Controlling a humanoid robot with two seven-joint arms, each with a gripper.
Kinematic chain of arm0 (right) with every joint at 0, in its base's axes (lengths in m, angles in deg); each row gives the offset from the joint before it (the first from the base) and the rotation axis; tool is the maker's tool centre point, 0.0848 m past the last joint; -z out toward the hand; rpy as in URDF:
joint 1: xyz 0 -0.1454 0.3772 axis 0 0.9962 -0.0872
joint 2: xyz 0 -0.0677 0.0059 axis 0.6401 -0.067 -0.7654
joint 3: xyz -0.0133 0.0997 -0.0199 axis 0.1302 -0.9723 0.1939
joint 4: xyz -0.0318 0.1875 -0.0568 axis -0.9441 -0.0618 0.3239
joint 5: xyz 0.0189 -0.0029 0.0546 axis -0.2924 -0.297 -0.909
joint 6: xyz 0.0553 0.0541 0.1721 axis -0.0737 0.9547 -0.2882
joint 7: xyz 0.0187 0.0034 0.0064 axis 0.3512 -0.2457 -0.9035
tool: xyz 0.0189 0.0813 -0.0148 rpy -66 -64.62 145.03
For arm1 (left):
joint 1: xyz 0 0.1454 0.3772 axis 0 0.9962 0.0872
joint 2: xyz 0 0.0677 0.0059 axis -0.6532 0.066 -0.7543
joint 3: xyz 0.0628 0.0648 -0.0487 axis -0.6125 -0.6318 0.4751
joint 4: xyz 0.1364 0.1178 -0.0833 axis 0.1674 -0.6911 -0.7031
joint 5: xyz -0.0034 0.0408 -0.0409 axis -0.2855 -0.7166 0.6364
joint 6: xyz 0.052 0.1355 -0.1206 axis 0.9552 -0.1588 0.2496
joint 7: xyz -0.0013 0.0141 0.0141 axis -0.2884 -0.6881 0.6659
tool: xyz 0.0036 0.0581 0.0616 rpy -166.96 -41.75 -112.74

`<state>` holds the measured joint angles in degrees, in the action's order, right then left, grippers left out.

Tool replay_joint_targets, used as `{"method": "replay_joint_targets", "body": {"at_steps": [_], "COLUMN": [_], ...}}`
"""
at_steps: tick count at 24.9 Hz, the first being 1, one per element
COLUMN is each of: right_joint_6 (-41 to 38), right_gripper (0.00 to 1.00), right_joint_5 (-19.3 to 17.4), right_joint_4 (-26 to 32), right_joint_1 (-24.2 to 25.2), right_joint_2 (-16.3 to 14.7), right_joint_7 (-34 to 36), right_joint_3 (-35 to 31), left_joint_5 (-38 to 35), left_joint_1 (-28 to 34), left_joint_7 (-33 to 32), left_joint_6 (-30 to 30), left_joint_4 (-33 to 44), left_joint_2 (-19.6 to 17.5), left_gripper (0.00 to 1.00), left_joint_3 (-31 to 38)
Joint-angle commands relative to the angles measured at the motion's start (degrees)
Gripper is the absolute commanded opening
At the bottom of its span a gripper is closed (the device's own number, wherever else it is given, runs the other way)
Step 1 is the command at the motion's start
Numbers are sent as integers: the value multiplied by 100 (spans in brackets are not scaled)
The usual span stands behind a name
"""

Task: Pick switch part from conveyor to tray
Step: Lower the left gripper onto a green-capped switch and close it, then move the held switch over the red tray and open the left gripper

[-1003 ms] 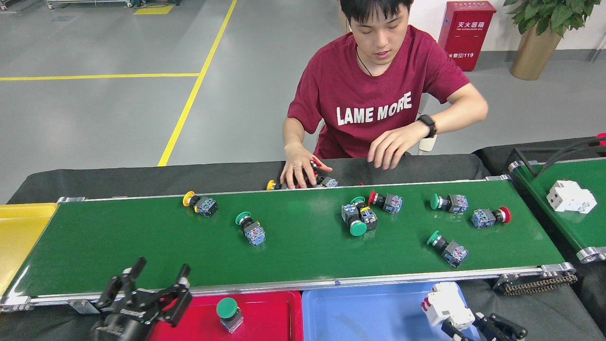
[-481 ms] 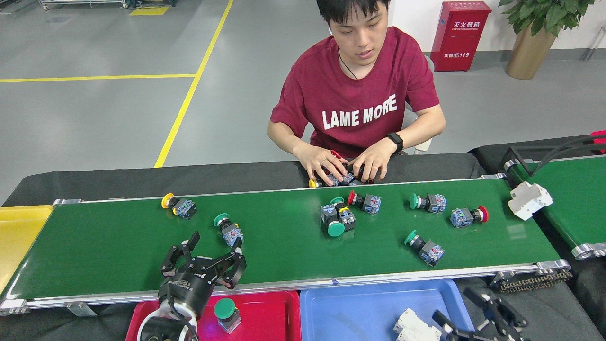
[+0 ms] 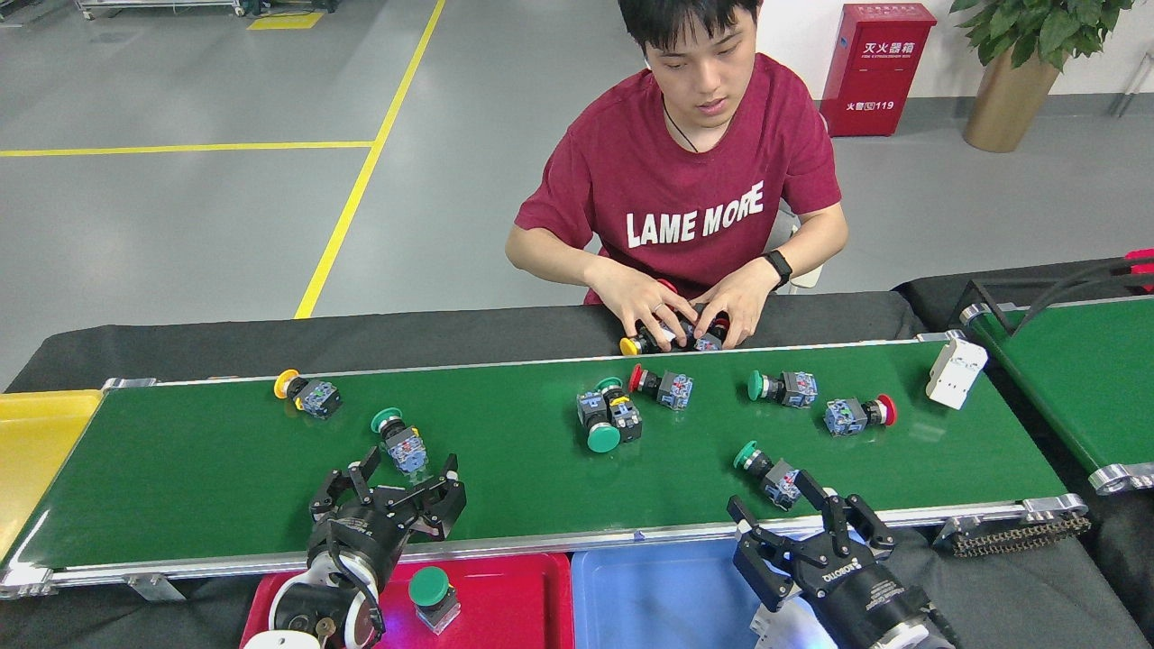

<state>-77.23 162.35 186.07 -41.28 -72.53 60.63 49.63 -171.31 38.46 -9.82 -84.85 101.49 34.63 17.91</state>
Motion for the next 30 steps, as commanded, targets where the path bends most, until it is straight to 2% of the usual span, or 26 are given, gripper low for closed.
{"method": "replay_joint_targets", "body": {"at_steps": [1, 4, 6, 8, 9, 11, 12, 14, 18, 23, 26, 28, 29, 30], "right_joint_6": [143, 152, 222, 512, 837, 1505, 1743, 2129, 2692, 2771, 2762, 2727, 2692, 2586], "right_gripper": [89, 89, 89, 89, 89, 90, 90, 91, 93, 94, 93, 83, 77, 72], "right_joint_5": [25, 51, 157, 578, 772, 895, 904, 912, 904, 904, 895, 842, 789, 701], "right_joint_4": [100, 100, 82, -5, -102, -331, -506, -937, -1675, -1878, -2097, -2185, -2185, -2185], "right_joint_1": [241, 277, 198, -31, -154, -426, -576, -909, -1490, -1595, -1657, -1815, -1859, -1912], "right_joint_2": [-51, -104, -51, 28, 55, 20, -16, -77, -95, -139, -130, -147, -165, -200], "right_joint_7": [434, 469, 469, 469, 469, 452, 443, 426, 355, 206, 171, 30, -58, -93], "right_joint_3": [19, 55, 90, 301, 538, 1065, 1285, 1680, 2067, 2146, 2155, 2182, 2182, 2182], "left_joint_5": [-21, -30, -73, -337, -513, -636, -636, -662, -706, -680, -601, -320, -161, -30], "left_joint_1": [-190, -445, -648, -815, -859, -850, -815, -648, -296, 477, 1242, 1804, 2015, 2262], "left_joint_7": [33, 33, 69, 385, 657, 1106, 1246, 1510, 1607, 1598, 1607, 1616, 1616, 1607], "left_joint_6": [-121, -341, -657, -895, -930, -860, -816, -693, -508, 898, 2340, 3508, 3878, 4185], "left_joint_4": [-98, -450, -793, -1100, -1241, -1373, -1382, -1373, -1048, 666, 1651, 2090, 2178, 2187], "left_joint_2": [-38, -73, -143, -169, -169, -196, -213, -231, -240, -635, -1110, -1365, -1356, -1303], "left_gripper": [100, 100, 93, 70, 52, 18, 7, 1, 0, 1, 5, 14, 22, 37], "left_joint_3": [19, 27, 27, 1, 10, 10, 10, -8, -87, -34, -25, 89, 212, 379]}}
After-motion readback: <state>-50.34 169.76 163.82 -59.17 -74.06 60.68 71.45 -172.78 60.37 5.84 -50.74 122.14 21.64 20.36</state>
